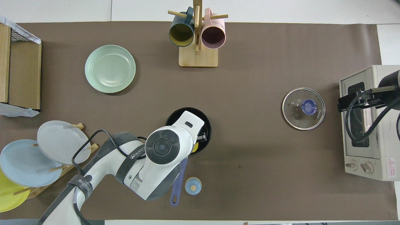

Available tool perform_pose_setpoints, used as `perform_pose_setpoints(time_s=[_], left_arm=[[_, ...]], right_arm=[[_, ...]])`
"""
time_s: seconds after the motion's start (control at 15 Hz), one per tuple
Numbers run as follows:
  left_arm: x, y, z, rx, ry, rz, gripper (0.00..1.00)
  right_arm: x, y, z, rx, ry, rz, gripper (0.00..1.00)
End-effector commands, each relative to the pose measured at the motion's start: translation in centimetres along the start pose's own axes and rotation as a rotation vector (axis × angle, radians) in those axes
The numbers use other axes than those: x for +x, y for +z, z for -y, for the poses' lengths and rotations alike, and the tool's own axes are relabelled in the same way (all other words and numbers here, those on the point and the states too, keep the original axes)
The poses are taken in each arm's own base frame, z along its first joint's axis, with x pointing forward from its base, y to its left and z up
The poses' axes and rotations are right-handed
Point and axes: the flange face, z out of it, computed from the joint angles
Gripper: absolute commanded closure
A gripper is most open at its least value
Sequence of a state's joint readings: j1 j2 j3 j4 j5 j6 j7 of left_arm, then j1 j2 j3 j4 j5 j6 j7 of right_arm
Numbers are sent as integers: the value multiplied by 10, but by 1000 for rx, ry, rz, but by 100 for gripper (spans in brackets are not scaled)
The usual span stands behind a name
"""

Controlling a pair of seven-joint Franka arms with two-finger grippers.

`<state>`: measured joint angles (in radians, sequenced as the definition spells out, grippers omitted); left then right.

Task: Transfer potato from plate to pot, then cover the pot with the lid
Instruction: 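Lower the potato into the black pot and open the left gripper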

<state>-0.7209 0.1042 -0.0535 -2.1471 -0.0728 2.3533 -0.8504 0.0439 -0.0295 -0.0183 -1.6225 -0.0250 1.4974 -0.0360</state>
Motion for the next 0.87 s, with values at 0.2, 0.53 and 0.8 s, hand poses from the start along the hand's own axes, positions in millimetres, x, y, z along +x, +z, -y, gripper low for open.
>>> perform_pose_setpoints(time_s=[0.2, 0.53, 0.8], left_arm=[[-4, 26, -3, -19, -5, -9, 100], [3, 26, 1, -15, 58, -15, 100], [5, 25, 2, -5, 99, -8, 46]], right_arm=[[-5, -3, -1, 13, 21, 4, 0], [-4, -3, -1, 13, 21, 2, 0], [-5, -2, -1, 13, 21, 5, 0]])
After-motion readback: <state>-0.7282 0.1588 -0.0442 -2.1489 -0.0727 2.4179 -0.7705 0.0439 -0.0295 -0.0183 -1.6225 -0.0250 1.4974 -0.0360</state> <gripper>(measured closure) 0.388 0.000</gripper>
